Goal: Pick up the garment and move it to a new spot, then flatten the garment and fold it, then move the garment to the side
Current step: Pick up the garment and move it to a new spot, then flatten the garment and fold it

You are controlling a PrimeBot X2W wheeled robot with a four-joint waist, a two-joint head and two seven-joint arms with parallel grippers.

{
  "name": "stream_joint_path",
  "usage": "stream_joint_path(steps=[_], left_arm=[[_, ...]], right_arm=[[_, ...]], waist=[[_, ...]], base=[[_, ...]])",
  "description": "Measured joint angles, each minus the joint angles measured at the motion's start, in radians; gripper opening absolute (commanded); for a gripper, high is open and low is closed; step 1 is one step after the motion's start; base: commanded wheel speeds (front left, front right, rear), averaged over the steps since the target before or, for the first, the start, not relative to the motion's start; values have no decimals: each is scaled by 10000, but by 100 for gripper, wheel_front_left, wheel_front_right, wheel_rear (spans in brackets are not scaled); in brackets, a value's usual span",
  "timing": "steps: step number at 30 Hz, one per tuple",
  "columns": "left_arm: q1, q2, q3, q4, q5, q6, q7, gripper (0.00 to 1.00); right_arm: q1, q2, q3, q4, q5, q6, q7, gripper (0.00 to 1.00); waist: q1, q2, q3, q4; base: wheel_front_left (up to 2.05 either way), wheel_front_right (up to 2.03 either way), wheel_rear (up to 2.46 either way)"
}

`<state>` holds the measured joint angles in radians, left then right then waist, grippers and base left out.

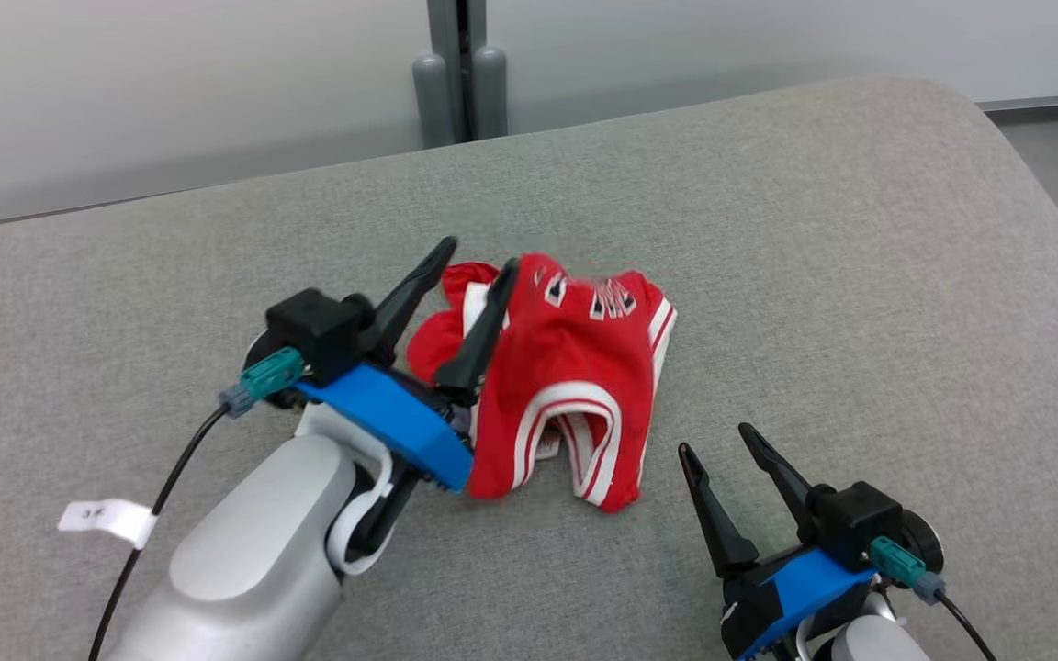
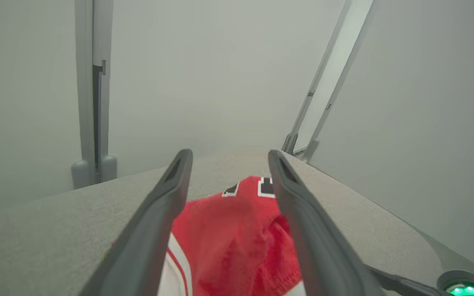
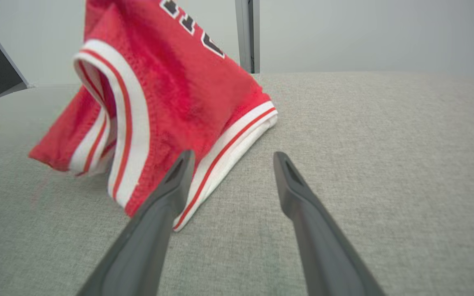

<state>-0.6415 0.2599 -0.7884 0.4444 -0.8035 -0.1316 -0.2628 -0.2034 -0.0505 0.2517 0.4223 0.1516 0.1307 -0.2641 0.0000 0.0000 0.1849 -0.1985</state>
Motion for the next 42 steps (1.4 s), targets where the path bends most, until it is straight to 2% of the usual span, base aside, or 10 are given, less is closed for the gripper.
stream_joint_path(steps=[2, 10, 15, 19, 25, 31, 36, 42], left_arm=[[276, 50, 322, 173, 138, 0, -2, 100], [2437, 194, 3051, 481, 1124, 2, -4, 100], [3960, -215, 4920, 205, 2023, 2, -2, 100], [5226, -621, 5670, -115, 2769, 2, -4, 100], [6559, -1122, 6211, -437, 3271, 2, -2, 100], [6683, -1225, 6069, -531, 3390, 2, -2, 100], [6372, -1135, 5726, -497, 3369, 2, -2, 100], [6136, -1034, 5388, -368, 3124, 2, -2, 100]], right_arm=[[38, 4, -86, -17, 12, 0, 0, 100], [104, 4, -380, -132, 144, 0, 2, 100], [352, 4, -617, -84, 190, 0, 2, 100], [652, 4, -813, 2, 263, 0, 0, 100], [1069, 2, -892, 188, 291, 0, 2, 100], [1054, 0, -639, 140, 255, 0, 0, 100], [563, 2, 504, 21, 345, 0, 0, 100], [-788, 12, 2313, -17, 920, 2, 0, 100]], waist=[[0, 0, -50, 113], [0, 0, -653, 866], [-1, 0, -1141, 1325], [-1, 0, -1506, 1639], [-1, 0, -1727, 1889], [0, 0, -1661, 2058], [0, 1, -1471, 2257], [1, 0, -1219, 2675]], base=[[0, 0, 0], [0, 0, 0], [0, 0, 0], [0, 0, 0], [0, 0, 0], [0, 0, 0], [0, 0, 0], [0, 0, 0]])
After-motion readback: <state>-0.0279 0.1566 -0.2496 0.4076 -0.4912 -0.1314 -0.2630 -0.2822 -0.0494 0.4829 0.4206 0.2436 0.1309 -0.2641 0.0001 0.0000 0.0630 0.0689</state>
